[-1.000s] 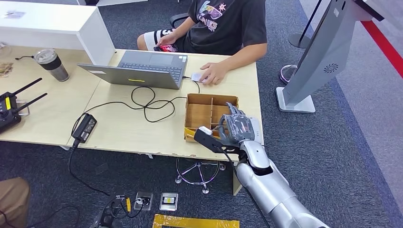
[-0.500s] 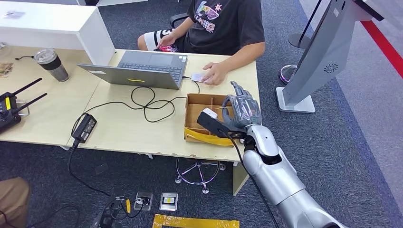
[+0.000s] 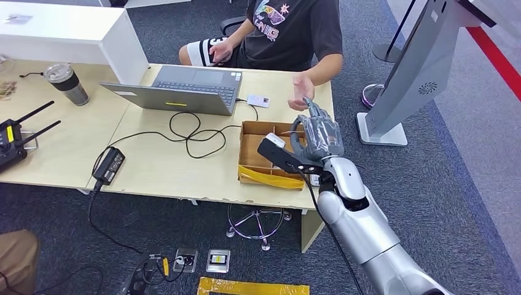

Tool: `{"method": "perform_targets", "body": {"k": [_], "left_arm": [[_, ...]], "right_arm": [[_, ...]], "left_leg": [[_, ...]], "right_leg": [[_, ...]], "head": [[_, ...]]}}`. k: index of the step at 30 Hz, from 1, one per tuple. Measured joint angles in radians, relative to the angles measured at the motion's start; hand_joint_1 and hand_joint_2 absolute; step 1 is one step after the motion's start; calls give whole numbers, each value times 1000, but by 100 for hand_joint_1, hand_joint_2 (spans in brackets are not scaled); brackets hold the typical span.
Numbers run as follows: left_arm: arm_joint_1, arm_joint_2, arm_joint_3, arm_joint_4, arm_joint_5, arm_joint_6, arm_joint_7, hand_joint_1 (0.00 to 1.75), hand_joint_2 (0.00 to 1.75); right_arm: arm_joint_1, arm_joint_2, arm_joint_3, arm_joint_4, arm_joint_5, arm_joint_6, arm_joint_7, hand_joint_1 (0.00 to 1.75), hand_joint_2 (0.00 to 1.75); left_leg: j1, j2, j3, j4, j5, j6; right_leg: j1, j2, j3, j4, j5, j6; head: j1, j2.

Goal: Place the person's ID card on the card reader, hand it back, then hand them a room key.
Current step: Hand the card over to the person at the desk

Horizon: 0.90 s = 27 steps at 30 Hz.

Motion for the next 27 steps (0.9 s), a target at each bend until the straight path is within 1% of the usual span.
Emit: {"method": "perform_targets", "body": {"k": [3, 6, 9, 12, 14, 16, 17, 22, 27], "left_arm": [[4, 0, 0, 1, 1, 1, 0, 0, 175], [8, 0, 0, 1, 0, 4, 0, 0, 175], [10, 0, 0, 1, -1, 6, 0, 0, 175], [9, 0, 0, 1, -5, 6, 0, 0, 175], [0, -1, 0, 1, -10, 5, 2, 0, 175], [-12, -3, 0, 0, -12, 4, 3, 0, 175], [-16, -4, 0, 0, -13, 4, 3, 0, 175], [-18, -8, 0, 0, -12, 4, 3, 0, 175], [-18, -10, 0, 0, -12, 4, 3, 0, 175]], "right_arm": [[-11, -25, -38, -132, -4, 52, 9, 175, 175], [-39, -54, -94, -316, 4, 81, 10, 175, 175], [-92, -76, -144, -480, 14, 88, 6, 175, 175], [-173, -81, -167, -574, 18, 78, -31, 175, 175], [-264, -66, -162, -546, 38, 34, -66, 175, 175], [-346, -40, -155, -463, 53, -22, -86, 175, 175], [-370, -29, -153, -424, 55, -41, -91, 175, 175], [-424, 2, -141, -298, 56, -57, -110, 175, 175], [-439, 19, -132, -229, 56, -58, -113, 175, 175]], "left_leg": [[0, 0, 0, 0, 0, 0], [0, 0, 0, 0, 0, 1], [0, 0, -1, 0, 0, 1], [-1, 1, -2, 0, 0, 0], [0, 1, -3, 0, 1, -1], [1, 0, -2, 0, 2, -2], [1, 0, -2, 0, 3, -3], [2, -1, -3, 0, 4, -3], [1, -1, -3, 0, 4, -3]], "right_leg": [[0, 0, 0, 0, 0, 0], [0, 0, -1, 0, 0, 0], [0, 0, -1, 0, 0, 0], [-1, 0, -1, 0, 0, 0], [0, 0, -3, 1, 1, -1], [1, -1, -2, 1, 2, -2], [1, -1, -2, 1, 2, -2], [2, -2, -2, 2, 3, -2], [2, -2, -2, 1, 3, -2]], "head": [[0, 0], [0, 0], [0, 0], [0, 0], [0, 0], [0, 0], [0, 0], [0, 0], [0, 0]]}}
